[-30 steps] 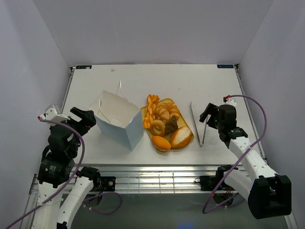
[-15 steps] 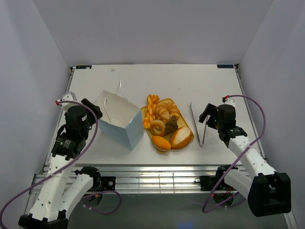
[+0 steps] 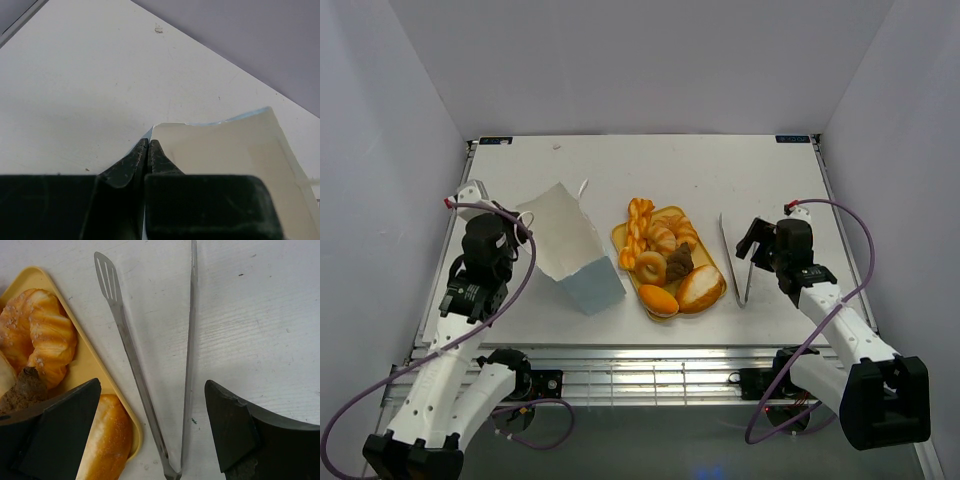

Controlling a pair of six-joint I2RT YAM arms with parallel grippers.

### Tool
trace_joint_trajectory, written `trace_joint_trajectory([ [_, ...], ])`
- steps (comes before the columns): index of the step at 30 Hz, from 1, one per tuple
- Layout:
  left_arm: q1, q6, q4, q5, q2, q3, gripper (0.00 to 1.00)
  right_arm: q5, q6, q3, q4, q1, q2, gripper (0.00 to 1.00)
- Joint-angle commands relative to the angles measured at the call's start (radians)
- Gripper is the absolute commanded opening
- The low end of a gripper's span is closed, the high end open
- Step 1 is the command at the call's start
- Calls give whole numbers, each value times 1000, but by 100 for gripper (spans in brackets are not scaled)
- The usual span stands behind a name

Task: Place the fake bread into the paper bag

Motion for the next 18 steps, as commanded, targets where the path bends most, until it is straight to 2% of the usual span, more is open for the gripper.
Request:
trace_joint_trajectory([
  [1, 10, 77, 108, 13, 51, -2, 13, -18, -17, 11, 31, -3, 14, 90],
  [8, 96, 169, 169, 102, 257, 96, 13, -57, -81, 17, 45, -2, -1, 90],
  [13, 122, 242, 136, 126, 421, 243, 11, -74, -112, 23, 60, -3, -3, 90],
  [18, 129, 307, 98, 134, 487, 340, 11, -88, -137, 57, 60, -2, 49, 90],
])
